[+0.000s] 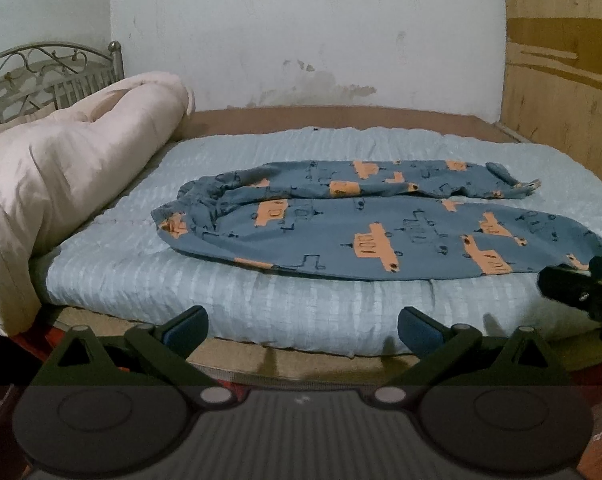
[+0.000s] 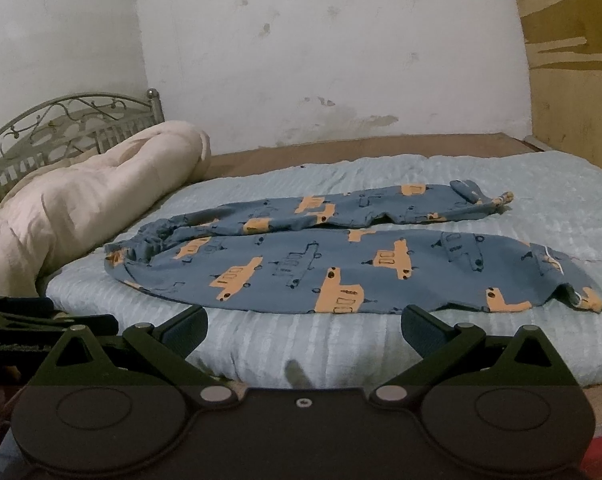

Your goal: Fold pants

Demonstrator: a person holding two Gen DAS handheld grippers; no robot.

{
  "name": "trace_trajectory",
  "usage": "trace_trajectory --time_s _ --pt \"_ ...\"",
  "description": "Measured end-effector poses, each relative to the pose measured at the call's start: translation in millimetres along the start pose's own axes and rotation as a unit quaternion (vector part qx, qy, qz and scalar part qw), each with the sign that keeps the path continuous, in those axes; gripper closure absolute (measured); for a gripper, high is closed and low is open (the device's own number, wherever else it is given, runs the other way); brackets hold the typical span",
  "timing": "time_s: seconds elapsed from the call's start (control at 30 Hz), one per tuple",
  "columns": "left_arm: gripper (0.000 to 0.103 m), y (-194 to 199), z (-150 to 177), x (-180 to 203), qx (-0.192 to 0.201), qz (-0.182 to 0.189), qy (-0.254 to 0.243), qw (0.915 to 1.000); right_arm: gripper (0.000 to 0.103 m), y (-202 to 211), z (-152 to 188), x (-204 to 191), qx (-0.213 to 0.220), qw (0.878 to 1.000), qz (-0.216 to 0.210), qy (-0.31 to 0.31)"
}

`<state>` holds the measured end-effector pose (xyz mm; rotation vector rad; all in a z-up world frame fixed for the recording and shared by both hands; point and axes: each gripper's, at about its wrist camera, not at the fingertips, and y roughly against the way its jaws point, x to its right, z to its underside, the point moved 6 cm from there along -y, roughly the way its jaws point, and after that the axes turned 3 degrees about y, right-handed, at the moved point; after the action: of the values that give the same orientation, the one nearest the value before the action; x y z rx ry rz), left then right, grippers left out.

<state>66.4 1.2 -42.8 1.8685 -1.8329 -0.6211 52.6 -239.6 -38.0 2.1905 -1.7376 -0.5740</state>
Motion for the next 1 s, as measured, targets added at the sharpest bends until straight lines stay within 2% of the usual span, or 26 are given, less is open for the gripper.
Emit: trace_trajectory --time_s 0.13,0.3,0.57,0.67,0.77,0.93,1.0 --pt "0.001 -14 -20 -14 0.0 -0.027 -0.002 0.9996 0.001 -6 -6 3 0.019 1.0 -0.023 0.01" --pt "0.001 -40 -57 -47 0.011 -0.082 -0.016 0.9964 0.001 -29 -19 21 0.014 0.999 -0.041 0.011" --pt "0.0 -103 -122 -92 0.015 -0.102 -0.029 0.9942 0.001 -84 -46 47 -0.013 0.996 -0.086 0.036" --pt "0.001 -130 -147 -96 0.019 -0.097 -0.04 0.9943 0.001 -111 -63 54 -0.035 0.993 -0.102 0.046" --pt "0.0 -165 -168 -94 0.017 -0.07 -0.061 0.9956 0.001 -140 -82 61 -0.053 0.99 -0.112 0.06" --pt "0.001 -233 -193 -89 -0.03 -0.01 -0.118 0.9925 0.001 -208 -114 81 -0.083 0.983 -0.114 0.114" --pt "0.0 -256 -201 -92 -0.039 0.002 -0.135 0.9902 0.001 -236 -126 92 -0.095 0.981 -0.113 0.124"
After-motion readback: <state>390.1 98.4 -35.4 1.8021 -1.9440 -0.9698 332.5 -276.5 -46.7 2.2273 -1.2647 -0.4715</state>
